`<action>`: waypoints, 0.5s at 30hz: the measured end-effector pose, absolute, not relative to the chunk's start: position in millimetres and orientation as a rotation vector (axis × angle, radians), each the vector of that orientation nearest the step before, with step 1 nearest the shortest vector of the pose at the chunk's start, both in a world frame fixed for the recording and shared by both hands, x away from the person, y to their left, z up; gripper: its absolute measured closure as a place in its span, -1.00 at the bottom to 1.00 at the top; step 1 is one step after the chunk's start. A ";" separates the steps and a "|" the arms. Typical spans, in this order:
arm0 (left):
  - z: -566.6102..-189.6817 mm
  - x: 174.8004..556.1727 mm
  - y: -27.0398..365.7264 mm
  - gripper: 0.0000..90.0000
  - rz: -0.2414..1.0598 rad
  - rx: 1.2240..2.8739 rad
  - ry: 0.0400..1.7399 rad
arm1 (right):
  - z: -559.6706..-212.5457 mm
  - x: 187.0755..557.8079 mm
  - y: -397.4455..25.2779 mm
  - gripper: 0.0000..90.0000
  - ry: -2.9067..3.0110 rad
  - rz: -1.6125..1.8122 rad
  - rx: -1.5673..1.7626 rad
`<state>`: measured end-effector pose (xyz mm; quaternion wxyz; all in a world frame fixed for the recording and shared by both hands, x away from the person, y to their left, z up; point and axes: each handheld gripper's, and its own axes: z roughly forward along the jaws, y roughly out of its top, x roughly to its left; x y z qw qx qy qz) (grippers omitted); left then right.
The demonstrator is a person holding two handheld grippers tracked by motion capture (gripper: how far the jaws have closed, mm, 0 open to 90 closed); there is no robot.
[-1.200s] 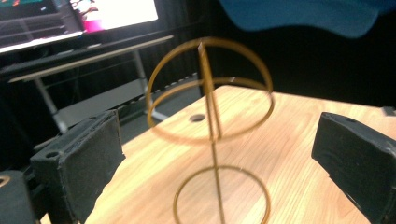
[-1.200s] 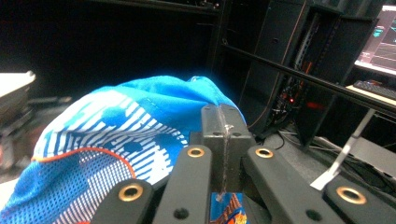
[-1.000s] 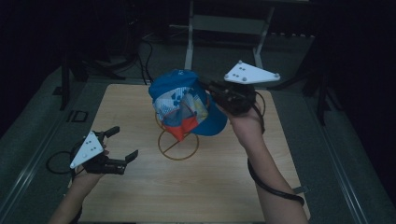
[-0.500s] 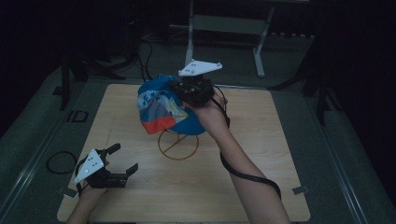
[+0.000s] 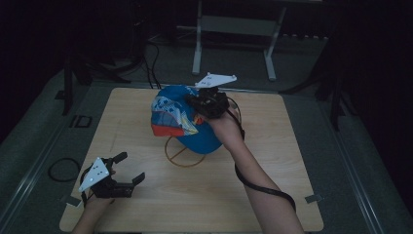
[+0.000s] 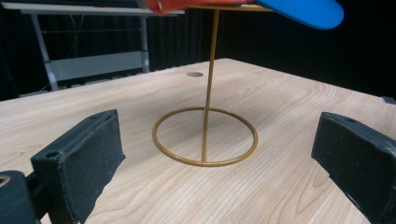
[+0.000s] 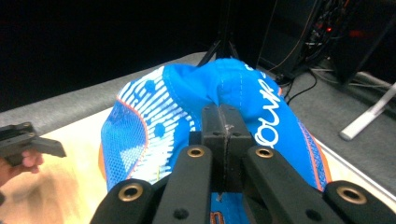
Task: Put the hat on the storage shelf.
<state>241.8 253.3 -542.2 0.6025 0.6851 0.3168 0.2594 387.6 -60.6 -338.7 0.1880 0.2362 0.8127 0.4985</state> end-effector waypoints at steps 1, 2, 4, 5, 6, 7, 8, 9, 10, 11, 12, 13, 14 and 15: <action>-542.7 242.3 252.9 -0.95 0.601 1.591 0.735 | -340.4 387.2 -64.5 1.00 2.292 1.408 0.678; -543.2 242.6 252.5 -0.95 0.601 1.594 0.736 | -342.0 387.3 -67.5 1.00 2.295 1.413 0.681; -543.9 242.7 252.3 -0.95 0.600 1.592 0.733 | -345.4 386.6 -72.8 1.00 2.298 1.441 0.690; -544.1 242.6 252.2 -0.95 0.601 1.596 0.736 | -346.7 385.3 -74.8 1.00 2.292 1.450 0.693; -544.3 242.5 252.2 -0.95 0.602 1.595 0.734 | -347.6 383.9 -76.4 1.00 2.290 1.454 0.692; -544.9 242.3 252.2 -0.95 0.603 1.587 0.733 | -348.1 382.8 -77.4 1.00 2.289 1.458 0.693; -545.3 242.3 252.3 -0.95 0.603 1.587 0.738 | -348.8 381.7 -78.6 1.00 2.288 1.462 0.685; -545.7 242.3 252.8 -0.95 0.601 1.592 0.740 | -349.7 380.3 -79.4 1.00 2.288 1.467 0.685; -546.5 242.2 252.8 -0.95 0.599 1.585 0.741 | -350.6 378.8 -79.9 1.00 2.294 1.470 0.684; -547.1 242.3 252.5 -0.95 0.599 1.586 0.745 | -351.7 377.6 -80.0 1.00 2.294 1.471 0.679; -547.4 242.2 252.6 -0.95 0.600 1.591 0.745 | -352.9 375.9 -80.1 1.00 2.300 1.474 0.677; -547.7 242.0 252.7 -0.95 0.601 1.590 0.742 | -354.0 374.9 -80.2 1.00 2.301 1.479 0.672; -548.2 241.6 252.6 -0.95 0.597 1.584 0.746 | -354.6 373.8 -80.4 1.00 2.301 1.480 0.673; -548.4 241.7 252.7 -0.95 0.596 1.584 0.747 | -355.6 372.3 -80.6 1.00 2.305 1.481 0.664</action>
